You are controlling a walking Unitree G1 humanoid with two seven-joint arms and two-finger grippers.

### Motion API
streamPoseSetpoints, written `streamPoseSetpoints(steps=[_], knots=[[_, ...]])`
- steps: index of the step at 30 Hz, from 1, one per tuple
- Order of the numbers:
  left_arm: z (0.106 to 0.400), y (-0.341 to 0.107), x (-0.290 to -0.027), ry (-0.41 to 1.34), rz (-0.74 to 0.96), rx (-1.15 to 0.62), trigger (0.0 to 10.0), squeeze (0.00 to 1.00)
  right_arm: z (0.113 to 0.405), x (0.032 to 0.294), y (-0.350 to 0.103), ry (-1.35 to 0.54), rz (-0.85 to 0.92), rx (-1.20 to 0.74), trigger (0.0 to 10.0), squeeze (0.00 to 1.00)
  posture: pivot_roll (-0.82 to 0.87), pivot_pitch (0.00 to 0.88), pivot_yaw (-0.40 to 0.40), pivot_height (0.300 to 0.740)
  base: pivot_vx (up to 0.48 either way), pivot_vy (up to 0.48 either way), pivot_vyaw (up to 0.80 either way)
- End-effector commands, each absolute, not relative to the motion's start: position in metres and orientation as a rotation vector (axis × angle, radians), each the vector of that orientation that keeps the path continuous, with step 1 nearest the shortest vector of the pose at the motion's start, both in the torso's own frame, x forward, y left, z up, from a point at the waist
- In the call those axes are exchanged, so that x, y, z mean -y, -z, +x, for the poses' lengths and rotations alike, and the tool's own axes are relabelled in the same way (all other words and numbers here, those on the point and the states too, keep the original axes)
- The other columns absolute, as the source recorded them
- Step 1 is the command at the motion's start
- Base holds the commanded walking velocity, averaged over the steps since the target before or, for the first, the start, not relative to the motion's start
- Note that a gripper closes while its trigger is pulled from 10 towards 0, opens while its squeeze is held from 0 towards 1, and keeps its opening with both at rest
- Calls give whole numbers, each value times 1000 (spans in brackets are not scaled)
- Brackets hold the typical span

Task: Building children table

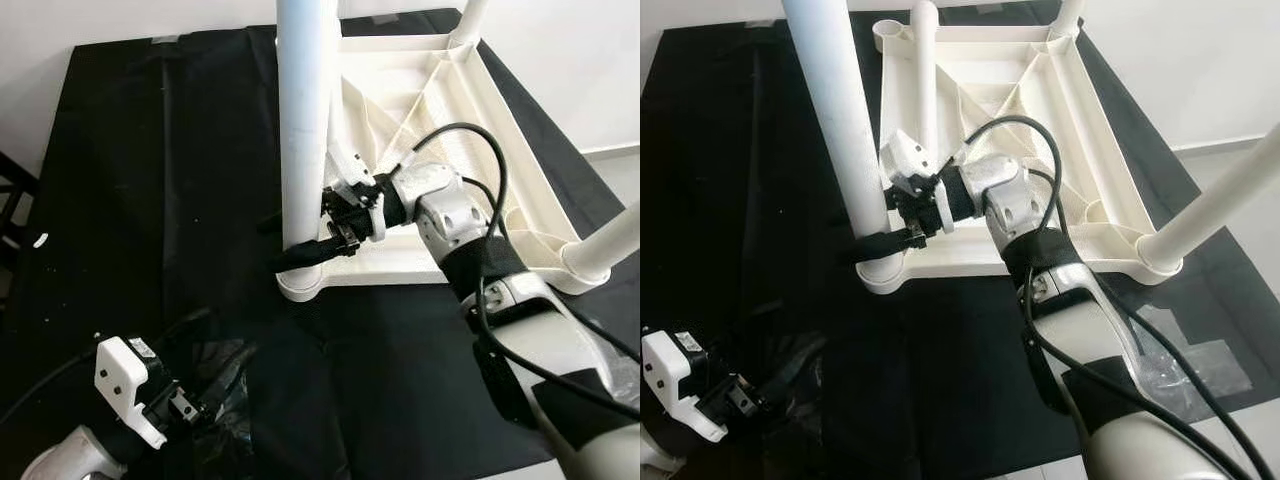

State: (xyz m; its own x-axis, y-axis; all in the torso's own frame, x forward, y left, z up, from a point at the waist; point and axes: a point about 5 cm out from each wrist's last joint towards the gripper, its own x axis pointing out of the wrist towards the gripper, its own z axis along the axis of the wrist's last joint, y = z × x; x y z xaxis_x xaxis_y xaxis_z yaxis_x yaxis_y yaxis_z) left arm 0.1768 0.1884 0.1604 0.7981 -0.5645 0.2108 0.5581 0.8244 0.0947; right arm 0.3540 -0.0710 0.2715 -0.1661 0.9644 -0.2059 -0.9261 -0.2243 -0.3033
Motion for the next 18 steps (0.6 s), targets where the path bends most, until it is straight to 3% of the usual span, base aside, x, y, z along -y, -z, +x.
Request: streamPoseSetpoints(steps=[1, 3, 5, 6, 7, 8, 9, 17, 18], knots=[[174, -157, -188, 605, 24, 213, 10000, 0, 356, 82, -259, -1587, -363, 119, 0, 0, -41, 306, -64, 740, 0, 0, 0], [175, -156, -189, 605, 23, 215, 10000, 0, 348, 86, -241, -1383, -299, 91, 0, 0, -62, 302, -67, 740, 0, 0, 0], [175, -156, -189, 605, 23, 215, 10000, 0, 348, 86, -241, -1383, -299, 91, 0, 0, -62, 302, -67, 740, 0, 0, 0], [176, -157, -190, 604, 22, 216, 10000, 0, 344, 82, -223, -1150, -261, 68, 0, 0, -75, 300, -55, 740, 0, 0, 0], [181, -157, -191, 608, 15, 221, 10000, 0, 303, 76, -175, -726, -208, -27, 0, 0, -89, 295, -26, 740, 0, 0, 0], [181, -157, -191, 608, 15, 221, 10000, 0, 303, 76, -175, -726, -208, -27, 0, 0, -89, 295, -26, 740, 0, 0, 0], [182, -157, -192, 611, 14, 223, 10000, 0, 290, 77, -167, -612, -195, -47, 0, 0, -89, 295, -26, 740, 0, 0, 0], [187, -152, -191, 628, 23, 212, 10000, 0, 292, 57, -167, -697, -195, -29, 0, 0, -85, 244, -30, 740, 0, 0, 0], [187, -152, -193, 604, 27, 221, 10000, 0, 294, 51, -174, -724, -185, -38, 2118, 0, -85, 236, -39, 740, 0, 0, 0]])
